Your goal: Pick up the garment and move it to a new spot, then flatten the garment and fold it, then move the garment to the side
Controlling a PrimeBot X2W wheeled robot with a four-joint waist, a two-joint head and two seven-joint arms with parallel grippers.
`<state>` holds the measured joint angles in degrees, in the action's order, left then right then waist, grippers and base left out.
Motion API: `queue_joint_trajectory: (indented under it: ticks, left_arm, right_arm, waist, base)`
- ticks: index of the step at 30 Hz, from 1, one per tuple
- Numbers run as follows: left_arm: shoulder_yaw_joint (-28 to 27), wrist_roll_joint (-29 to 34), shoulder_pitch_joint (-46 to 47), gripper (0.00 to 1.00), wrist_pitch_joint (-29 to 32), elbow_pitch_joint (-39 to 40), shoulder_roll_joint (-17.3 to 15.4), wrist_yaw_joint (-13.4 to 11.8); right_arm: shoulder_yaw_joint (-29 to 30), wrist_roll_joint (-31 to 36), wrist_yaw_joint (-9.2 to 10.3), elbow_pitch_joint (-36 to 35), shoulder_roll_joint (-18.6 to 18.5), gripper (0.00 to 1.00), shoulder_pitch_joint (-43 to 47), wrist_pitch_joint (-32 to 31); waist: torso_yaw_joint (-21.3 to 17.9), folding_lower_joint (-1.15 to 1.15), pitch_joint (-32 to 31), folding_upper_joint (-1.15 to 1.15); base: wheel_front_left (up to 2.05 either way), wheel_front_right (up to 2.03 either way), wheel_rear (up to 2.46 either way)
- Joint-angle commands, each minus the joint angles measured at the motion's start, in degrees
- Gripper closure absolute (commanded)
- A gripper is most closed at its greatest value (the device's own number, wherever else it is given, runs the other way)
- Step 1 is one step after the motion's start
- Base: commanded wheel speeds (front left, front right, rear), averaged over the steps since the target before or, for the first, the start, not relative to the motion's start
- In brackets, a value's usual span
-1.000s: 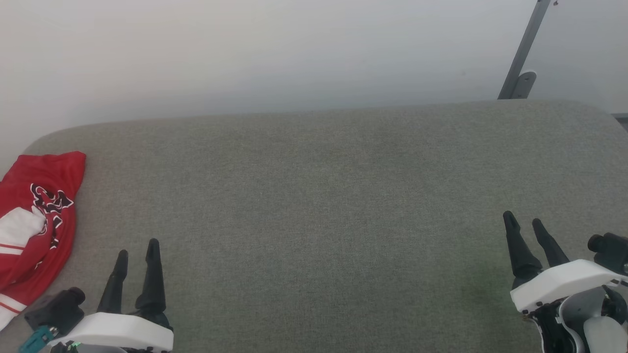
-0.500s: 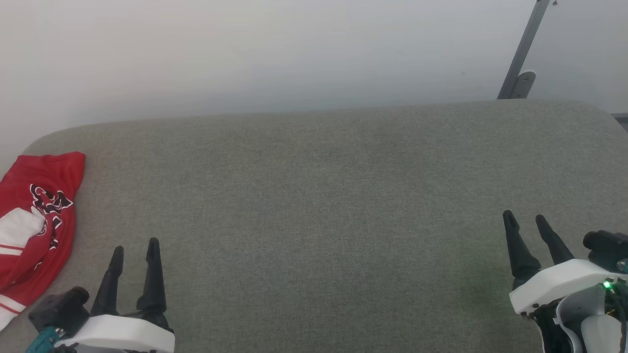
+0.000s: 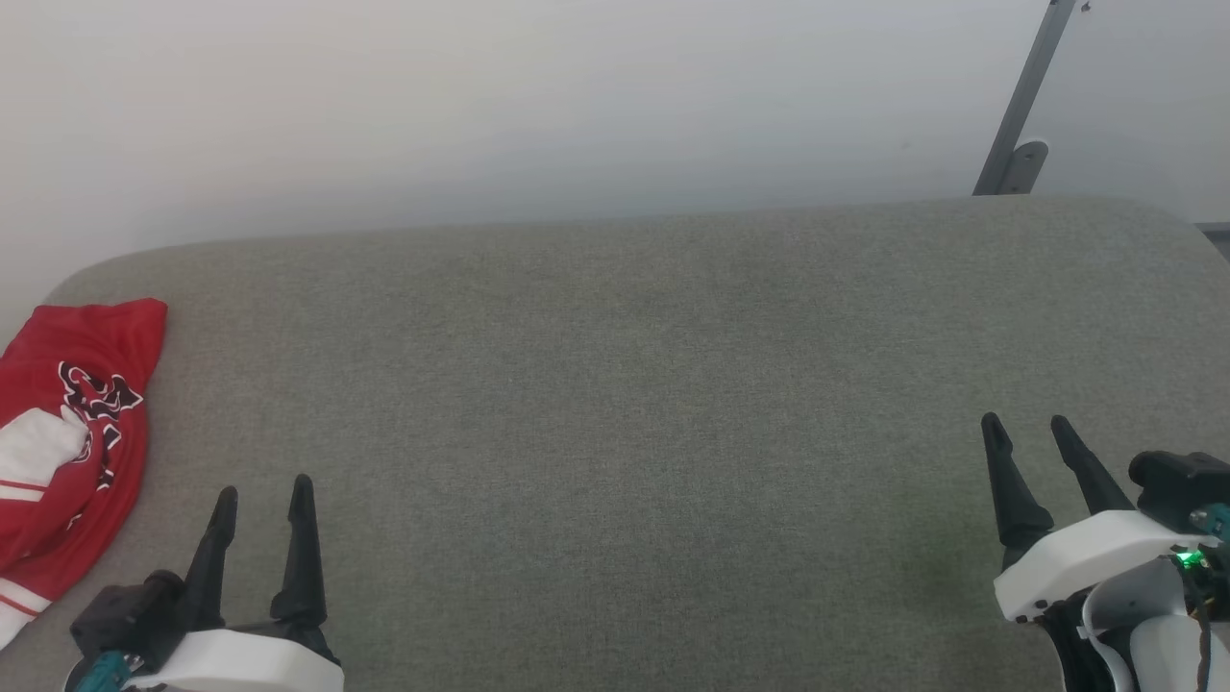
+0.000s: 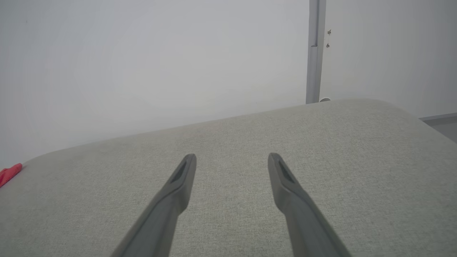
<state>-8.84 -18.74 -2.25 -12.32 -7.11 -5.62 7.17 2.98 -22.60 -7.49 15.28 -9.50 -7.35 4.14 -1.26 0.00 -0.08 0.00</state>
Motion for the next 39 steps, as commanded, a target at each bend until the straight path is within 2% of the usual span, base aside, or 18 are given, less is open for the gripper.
queue_joint_trajectory:
  ticks: [1,22,39]
  left_arm:
    - [-0.2,1.4,-0.4,0.0,-0.6,0.5,-0.2,0.3]
    - [0.2,9.1,-1.7,0.0,-2.9,0.9,-0.4,0.3]
    - [0.8,8.3,-1.6,0.0,-3.0,0.3,-0.7,0.3]
  right_arm:
    - [-0.1,0.9,0.0,-0.4,-0.3,0.0,-0.2,0.6]
    - [-0.8,9.2,0.0,-0.4,-0.6,0.0,-0.1,2.6]
    - [-0.9,9.8,0.0,-0.5,-0.2,0.0,0.1,2.9]
  waist:
    - [0.0,0.0,0.0,0.0]
    - [0.0,0.0,0.1,0.0]
    - [0.3,0.0,0.2,0.0]
  base:
    - [0.0,0.0,0.0]
    - [0.0,0.0,0.0]
    - [0.0,0.0,0.0]
